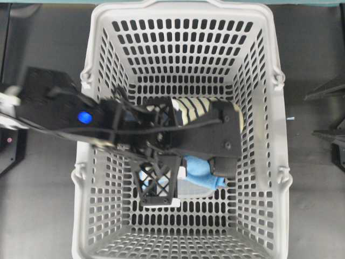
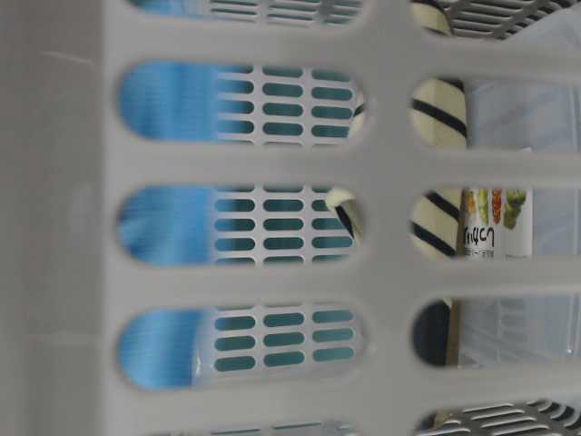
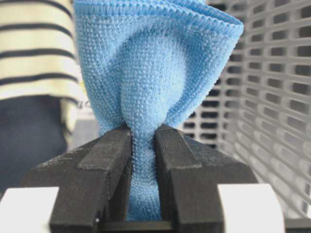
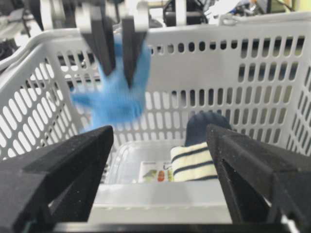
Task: Pick up the blue cloth from the shopping basket with the left arm.
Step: 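Lift the gripped blue cloth upward out of the basket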
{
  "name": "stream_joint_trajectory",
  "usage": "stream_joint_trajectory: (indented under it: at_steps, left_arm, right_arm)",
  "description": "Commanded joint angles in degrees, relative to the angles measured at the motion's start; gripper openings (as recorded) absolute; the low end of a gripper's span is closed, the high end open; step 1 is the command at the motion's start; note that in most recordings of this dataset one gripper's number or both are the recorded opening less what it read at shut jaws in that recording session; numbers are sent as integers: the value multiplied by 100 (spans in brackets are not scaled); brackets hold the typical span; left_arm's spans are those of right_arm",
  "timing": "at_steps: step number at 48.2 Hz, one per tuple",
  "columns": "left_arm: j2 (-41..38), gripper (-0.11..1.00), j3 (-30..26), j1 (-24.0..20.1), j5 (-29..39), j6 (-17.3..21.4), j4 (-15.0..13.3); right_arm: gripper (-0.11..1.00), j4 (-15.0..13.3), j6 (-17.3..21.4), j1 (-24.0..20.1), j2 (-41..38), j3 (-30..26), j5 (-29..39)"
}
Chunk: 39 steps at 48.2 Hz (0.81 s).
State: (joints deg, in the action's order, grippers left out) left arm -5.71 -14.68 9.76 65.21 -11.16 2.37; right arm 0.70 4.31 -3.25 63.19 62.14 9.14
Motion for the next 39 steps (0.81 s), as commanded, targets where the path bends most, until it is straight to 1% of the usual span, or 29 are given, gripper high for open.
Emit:
stream_joint_trajectory:
  at_steps: [1,6,9,13,28,34,39]
  left_arm:
    - [264,12,-554,18,387,9,35]
    - [316,12,-624,-9,536,141,35]
    - [325,12,-615,-18,510,246,35]
    - [325,12,-615,-18,404,290,35]
    - [352,12,-563,-53,185,325,26]
    - [422,12,-431,-44,-9,325,35]
    - [606,12,-211,-35,-132,316,35]
  right_arm:
    - [75,18,26,9,-35,-26,-53]
    - [75,18,26,9,-35,-18,-62]
    - [75,18,26,9,-35,-18,-105]
    - [75,9,26,26,-26,-18,-105]
    - [75,9,26,79,-26,-18,-105]
    - [75,9,26,79,-9,-18,-114]
    - [75,18,35,97,0,-18,-114]
